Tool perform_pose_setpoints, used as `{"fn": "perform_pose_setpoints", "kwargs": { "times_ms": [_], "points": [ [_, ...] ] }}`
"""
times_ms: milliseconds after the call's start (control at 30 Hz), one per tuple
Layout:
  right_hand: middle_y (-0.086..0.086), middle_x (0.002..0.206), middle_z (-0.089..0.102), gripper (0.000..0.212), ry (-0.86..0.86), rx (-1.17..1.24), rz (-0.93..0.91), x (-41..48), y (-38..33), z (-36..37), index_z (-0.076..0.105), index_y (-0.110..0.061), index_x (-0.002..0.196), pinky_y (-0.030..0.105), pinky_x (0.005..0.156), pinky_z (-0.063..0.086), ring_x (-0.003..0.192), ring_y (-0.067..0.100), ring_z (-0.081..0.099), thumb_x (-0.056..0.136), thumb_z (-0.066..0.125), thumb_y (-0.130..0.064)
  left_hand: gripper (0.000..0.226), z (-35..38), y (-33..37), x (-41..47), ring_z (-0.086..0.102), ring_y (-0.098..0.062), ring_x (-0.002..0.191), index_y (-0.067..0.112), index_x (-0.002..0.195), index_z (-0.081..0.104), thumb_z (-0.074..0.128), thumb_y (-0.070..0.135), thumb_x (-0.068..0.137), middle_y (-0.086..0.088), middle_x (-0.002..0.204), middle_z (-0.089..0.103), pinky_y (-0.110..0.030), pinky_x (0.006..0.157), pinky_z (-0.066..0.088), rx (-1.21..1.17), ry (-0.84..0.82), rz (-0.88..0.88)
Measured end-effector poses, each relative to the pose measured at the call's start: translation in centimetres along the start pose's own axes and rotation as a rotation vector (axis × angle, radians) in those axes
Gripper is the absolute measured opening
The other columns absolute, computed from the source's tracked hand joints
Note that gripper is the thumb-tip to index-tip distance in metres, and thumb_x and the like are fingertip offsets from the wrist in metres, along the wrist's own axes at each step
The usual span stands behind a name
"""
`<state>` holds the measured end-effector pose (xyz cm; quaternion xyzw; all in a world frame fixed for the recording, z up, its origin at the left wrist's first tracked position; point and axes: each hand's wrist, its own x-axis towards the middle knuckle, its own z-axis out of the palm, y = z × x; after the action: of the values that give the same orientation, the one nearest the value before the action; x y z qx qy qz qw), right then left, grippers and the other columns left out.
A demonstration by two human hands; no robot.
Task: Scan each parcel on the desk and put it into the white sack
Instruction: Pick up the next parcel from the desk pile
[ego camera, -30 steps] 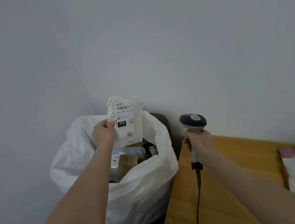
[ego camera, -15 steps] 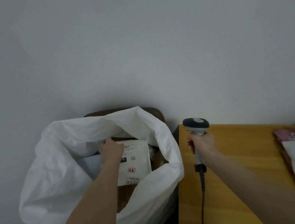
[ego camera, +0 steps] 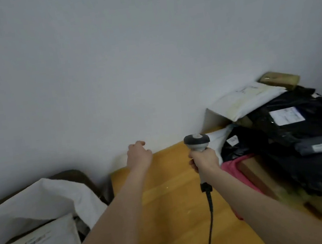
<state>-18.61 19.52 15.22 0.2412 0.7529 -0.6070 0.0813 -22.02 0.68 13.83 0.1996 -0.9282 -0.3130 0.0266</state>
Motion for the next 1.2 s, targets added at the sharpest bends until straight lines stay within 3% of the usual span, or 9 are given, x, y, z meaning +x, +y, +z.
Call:
{"fn": "perform_pose_setpoints", "kwargs": {
  "times_ms": [333, 567, 633, 767, 867, 1000, 1067, 1133, 1200],
  "points": [
    [0.004, 0.057, 0.068, 0.013, 0.212, 0.062, 0.004, 7.8, 1.6, -19.2, 0.066, -0.01, 0.068, 0.039, 0.069, 0.058, 0.056, 0.022, 0.064, 0.077, 0.065, -0.019, 0.025, 13.4, 17.4, -4.0, 0.061, -0.022, 0.107, 0.022, 0.111, 0.067, 0.058, 0.024, 0.088, -0.002, 0.123, 0.059, -0.031, 0.087, 0.05, -0.086, -0.157, 0.162],
    [0.004, 0.052, 0.065, 0.012, 0.232, 0.152, 0.108, 14.5, 2.0, -30.7, 0.064, -0.008, 0.068, 0.037, 0.069, 0.058, 0.054, 0.019, 0.061, 0.078, 0.065, -0.014, 0.033, 24.0, 27.4, -7.4, 0.058, -0.022, 0.113, 0.011, 0.122, 0.061, 0.062, 0.018, 0.09, -0.007, 0.125, 0.062, -0.026, 0.095, 0.044, -0.201, -0.321, 0.122],
    [0.003, 0.051, 0.064, 0.012, 0.223, 0.181, 0.122, 16.2, 1.2, -32.3, 0.064, -0.007, 0.068, 0.034, 0.065, 0.057, 0.052, 0.017, 0.06, 0.079, 0.065, -0.014, 0.04, 25.3, 29.3, -7.6, 0.058, -0.023, 0.114, 0.011, 0.127, 0.056, 0.064, 0.02, 0.089, -0.008, 0.129, 0.059, -0.035, 0.099, 0.046, -0.237, -0.331, 0.101],
    [0.004, 0.055, 0.062, 0.01, 0.174, 0.24, 0.136, 19.3, -1.3, -32.8, 0.065, -0.006, 0.074, 0.025, 0.05, 0.047, 0.047, 0.013, 0.055, 0.082, 0.065, -0.012, 0.061, 24.5, 31.0, -4.6, 0.052, -0.026, 0.12, 0.013, 0.136, 0.044, 0.069, 0.033, 0.085, -0.009, 0.135, 0.05, -0.035, 0.096, 0.043, -0.177, -0.237, 0.077],
    [0.004, 0.06, 0.064, 0.008, 0.149, 0.29, 0.145, 21.4, -2.5, -32.1, 0.066, -0.006, 0.08, 0.024, 0.051, 0.048, 0.049, 0.012, 0.055, 0.084, 0.064, -0.012, 0.073, 24.2, 31.2, -1.0, 0.051, -0.029, 0.12, 0.01, 0.139, 0.039, 0.071, 0.039, 0.08, -0.012, 0.135, 0.049, -0.038, 0.096, 0.044, -0.131, -0.206, 0.057],
    [0.004, 0.061, 0.064, 0.008, 0.141, 0.342, 0.146, 24.1, -3.0, -31.2, 0.064, -0.007, 0.078, 0.024, 0.055, 0.049, 0.052, 0.012, 0.056, 0.085, 0.065, -0.011, 0.07, 25.2, 31.3, 3.2, 0.049, -0.033, 0.123, -0.001, 0.138, 0.038, 0.062, 0.043, 0.089, -0.015, 0.138, 0.047, -0.04, 0.099, 0.043, -0.421, -0.215, -0.234],
    [0.004, 0.06, 0.063, 0.008, 0.137, 0.365, 0.155, 25.3, -2.8, -30.9, 0.064, -0.007, 0.077, 0.025, 0.055, 0.048, 0.052, 0.013, 0.056, 0.084, 0.065, -0.01, 0.078, 26.3, 30.8, 5.4, 0.049, -0.033, 0.12, 0.002, 0.14, 0.039, 0.062, 0.053, 0.085, -0.014, 0.14, 0.044, -0.043, 0.093, 0.048, -0.653, -0.324, -0.431],
    [0.005, 0.059, 0.062, 0.008, 0.151, 0.376, 0.158, 26.3, -2.6, -30.7, 0.064, -0.006, 0.076, 0.025, 0.054, 0.047, 0.051, 0.013, 0.055, 0.084, 0.065, -0.009, 0.088, 27.6, 29.9, 7.9, 0.056, -0.031, 0.111, 0.011, 0.138, 0.044, 0.071, 0.062, 0.072, -0.009, 0.14, 0.045, -0.039, 0.07, 0.055, -0.849, -0.445, -0.542],
    [0.005, 0.059, 0.062, 0.011, 0.177, 0.374, 0.154, 27.1, -2.6, -30.6, 0.063, -0.006, 0.073, 0.025, 0.054, 0.047, 0.05, 0.013, 0.054, 0.083, 0.065, -0.008, 0.072, 28.5, 29.9, 9.2, 0.062, -0.025, 0.094, 0.012, 0.126, 0.053, 0.077, 0.052, 0.071, -0.006, 0.129, 0.056, -0.031, 0.046, 0.054, -0.977, -0.482, -0.614]
  ]
}}
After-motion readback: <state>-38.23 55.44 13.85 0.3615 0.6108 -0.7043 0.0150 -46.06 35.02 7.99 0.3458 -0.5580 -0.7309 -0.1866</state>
